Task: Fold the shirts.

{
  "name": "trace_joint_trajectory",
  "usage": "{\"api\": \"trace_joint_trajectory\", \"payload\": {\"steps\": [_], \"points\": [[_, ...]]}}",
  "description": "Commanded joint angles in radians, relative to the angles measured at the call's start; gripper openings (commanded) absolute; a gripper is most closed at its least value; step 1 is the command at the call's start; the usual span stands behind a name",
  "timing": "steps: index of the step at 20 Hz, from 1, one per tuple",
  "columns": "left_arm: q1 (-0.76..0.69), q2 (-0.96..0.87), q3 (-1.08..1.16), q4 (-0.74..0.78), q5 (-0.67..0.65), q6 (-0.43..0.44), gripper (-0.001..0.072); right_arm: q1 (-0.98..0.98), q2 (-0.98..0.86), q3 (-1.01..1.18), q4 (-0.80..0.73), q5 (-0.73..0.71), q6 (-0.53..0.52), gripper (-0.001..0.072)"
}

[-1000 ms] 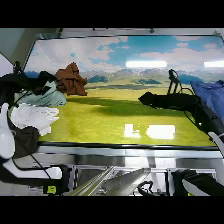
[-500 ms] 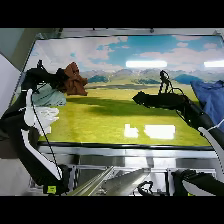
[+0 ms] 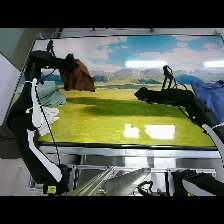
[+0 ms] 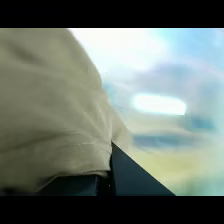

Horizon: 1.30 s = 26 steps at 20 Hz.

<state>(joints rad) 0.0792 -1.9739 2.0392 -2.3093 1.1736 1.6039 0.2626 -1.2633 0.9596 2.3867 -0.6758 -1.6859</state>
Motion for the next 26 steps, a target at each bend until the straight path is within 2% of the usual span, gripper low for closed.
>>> {"api": "trace_joint_trajectory", "payload": {"steps": [1, 4, 7, 9, 12, 13, 15, 17, 18, 19, 23, 26], "points": [[-0.122, 0.186, -0.087, -0.06, 0.112, 0.046, 0.0013, -0.098, 0.019, 0.042, -0.008, -0.171, -0.041, 0.0437], [-0.284, 0.321, -0.195, -0.053, 0.191, 0.045, 0.0013, -0.185, 0.066, 0.045, -0.011, -0.296, -0.073, 0.0437], [-0.488, 0.412, -0.354, 0.047, 0.101, 0.008, 0.0013, -0.243, 0.116, 0.045, -0.026, -0.396, -0.103, 0.0438], [-0.592, 0.431, -0.461, 0.074, 0.039, -0.013, 0.0013, -0.274, 0.142, 0.045, -0.087, -0.431, -0.099, 0.0438], [-0.641, 0.431, -0.551, 0.073, 0.018, -0.019, 0.0013, -0.343, 0.153, 0.043, -0.143, -0.518, -0.089, 0.0438], [-0.63, 0.431, -0.557, 0.072, 0.023, -0.024, 0.0044, -0.367, 0.154, 0.037, -0.151, -0.537, -0.077, 0.0437], [-0.584, 0.432, -0.547, 0.064, 0.045, -0.04, 0.0678, -0.392, 0.153, 0.007, -0.15, -0.526, -0.071, 0.0438], [-0.526, 0.433, -0.542, 0.064, 0.074, -0.061, 0.0698, -0.381, 0.153, -0.059, -0.134, -0.485, -0.069, 0.044], [-0.503, 0.435, -0.554, 0.065, 0.101, -0.061, 0.0698, -0.368, 0.151, -0.106, -0.121, -0.44, -0.074, 0.0488], [-0.484, 0.445, -0.582, 0.064, 0.118, -0.061, 0.0698, -0.354, 0.141, -0.143, -0.106, -0.394, -0.084, 0.0584], [-0.483, 0.569, -0.836, 0.057, 0.127, -0.061, 0.0698, -0.333, -0.034, -0.148, 0.037, -0.363, -0.208, 0.0593], [-0.563, 0.726, -1.068, 0.031, -0.022, -0.062, 0.0698, -0.317, -0.199, -0.071, 0.046, -0.375, -0.25, 0.0558]]}}
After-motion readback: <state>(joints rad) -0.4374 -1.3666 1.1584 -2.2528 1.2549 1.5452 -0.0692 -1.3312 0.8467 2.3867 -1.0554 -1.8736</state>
